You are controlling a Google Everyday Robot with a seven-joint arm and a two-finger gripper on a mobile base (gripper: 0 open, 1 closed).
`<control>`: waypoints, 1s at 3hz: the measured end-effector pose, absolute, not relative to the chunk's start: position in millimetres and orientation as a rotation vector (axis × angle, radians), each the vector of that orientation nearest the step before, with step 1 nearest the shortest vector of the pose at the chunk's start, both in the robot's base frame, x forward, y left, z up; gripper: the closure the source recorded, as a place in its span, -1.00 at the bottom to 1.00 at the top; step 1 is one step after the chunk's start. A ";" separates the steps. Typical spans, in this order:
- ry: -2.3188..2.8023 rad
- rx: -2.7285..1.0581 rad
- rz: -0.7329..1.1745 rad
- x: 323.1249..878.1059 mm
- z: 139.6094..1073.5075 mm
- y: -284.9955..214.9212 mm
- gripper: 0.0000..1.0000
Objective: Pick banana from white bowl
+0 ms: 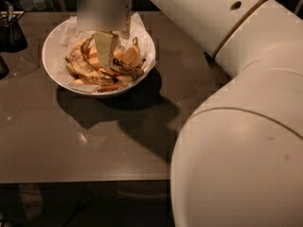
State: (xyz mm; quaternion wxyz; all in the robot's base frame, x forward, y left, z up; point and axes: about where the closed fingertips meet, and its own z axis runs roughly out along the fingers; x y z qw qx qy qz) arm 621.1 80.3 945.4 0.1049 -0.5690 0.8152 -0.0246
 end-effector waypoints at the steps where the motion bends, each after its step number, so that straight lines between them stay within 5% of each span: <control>1: 2.433 -1.643 -0.038 622.7 943.3 82.8 -0.16; 3: 2.461 -1.627 -0.006 624.2 938.7 86.3 -0.08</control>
Offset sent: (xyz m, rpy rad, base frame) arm -0.0150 -0.0133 -0.0064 -0.0388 0.1140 -0.0630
